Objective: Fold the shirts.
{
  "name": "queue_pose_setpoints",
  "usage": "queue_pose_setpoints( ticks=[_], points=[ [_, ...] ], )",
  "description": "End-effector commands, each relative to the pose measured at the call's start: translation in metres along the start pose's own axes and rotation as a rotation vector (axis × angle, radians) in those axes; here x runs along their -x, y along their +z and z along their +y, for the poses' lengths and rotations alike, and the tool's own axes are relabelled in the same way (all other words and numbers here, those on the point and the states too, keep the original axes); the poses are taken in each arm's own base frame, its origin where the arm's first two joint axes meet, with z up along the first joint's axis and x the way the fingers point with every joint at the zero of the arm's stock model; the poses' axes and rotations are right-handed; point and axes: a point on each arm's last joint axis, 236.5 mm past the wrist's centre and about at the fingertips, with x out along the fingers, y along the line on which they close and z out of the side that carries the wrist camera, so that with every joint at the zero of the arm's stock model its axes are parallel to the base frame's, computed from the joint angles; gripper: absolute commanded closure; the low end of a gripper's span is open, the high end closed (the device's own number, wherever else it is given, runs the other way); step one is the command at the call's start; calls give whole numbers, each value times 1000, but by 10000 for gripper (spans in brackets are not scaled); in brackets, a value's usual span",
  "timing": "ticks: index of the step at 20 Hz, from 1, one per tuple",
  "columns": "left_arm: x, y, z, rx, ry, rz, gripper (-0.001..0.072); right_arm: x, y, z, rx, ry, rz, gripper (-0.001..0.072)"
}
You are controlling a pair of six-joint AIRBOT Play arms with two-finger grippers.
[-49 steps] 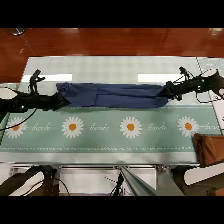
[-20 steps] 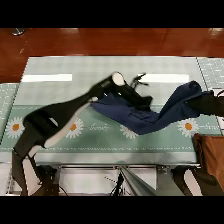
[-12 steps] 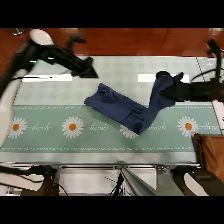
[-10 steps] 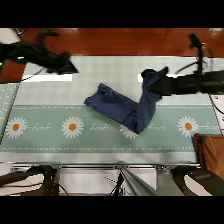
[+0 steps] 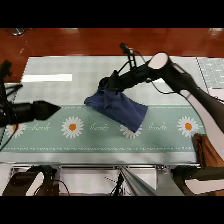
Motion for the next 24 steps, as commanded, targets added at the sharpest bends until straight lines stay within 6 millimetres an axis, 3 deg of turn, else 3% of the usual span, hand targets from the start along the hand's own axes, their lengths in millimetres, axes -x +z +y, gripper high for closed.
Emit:
queue_pose_setpoints(
  ticks=[1,2,3,5,8,9,12,14,16,20,22,24],
  points=[
    [-14,-44,9,72,-18,30,687,-48,-3,-15,-73,-2,52,560],
    [-18,-46,10,88,-28,35,687,-51,-3,-20,-99,-7,53,240],
    [-21,-45,10,101,-34,29,687,-48,-1,-24,-100,-12,49,88],
    [-23,-39,14,109,-28,3,687,-17,9,-29,-112,2,51,88],
    [-23,-35,14,109,-25,-14,687,87,16,-42,-123,12,56,88],
    [-23,-35,14,109,-26,-12,687,126,9,-50,-107,-28,61,88],
    [-23,-36,14,109,-27,-9,687,231,-33,-105,-104,-366,10,88],
    [-23,-36,14,109,-27,-9,687,257,-67,-133,-223,-485,-148,89],
    [-23,-36,14,108,-28,-8,687,239,-115,-152,-413,-499,-291,89],
    [-23,-35,14,107,-27,-12,687,145,-196,-158,-700,-310,-349,89],
    [-23,-32,15,108,-24,-25,687,116,-212,-158,-743,-269,-314,89],
    [-23,-31,15,108,-23,-31,687,97,-210,-156,-741,-245,-275,89]
  ],
)
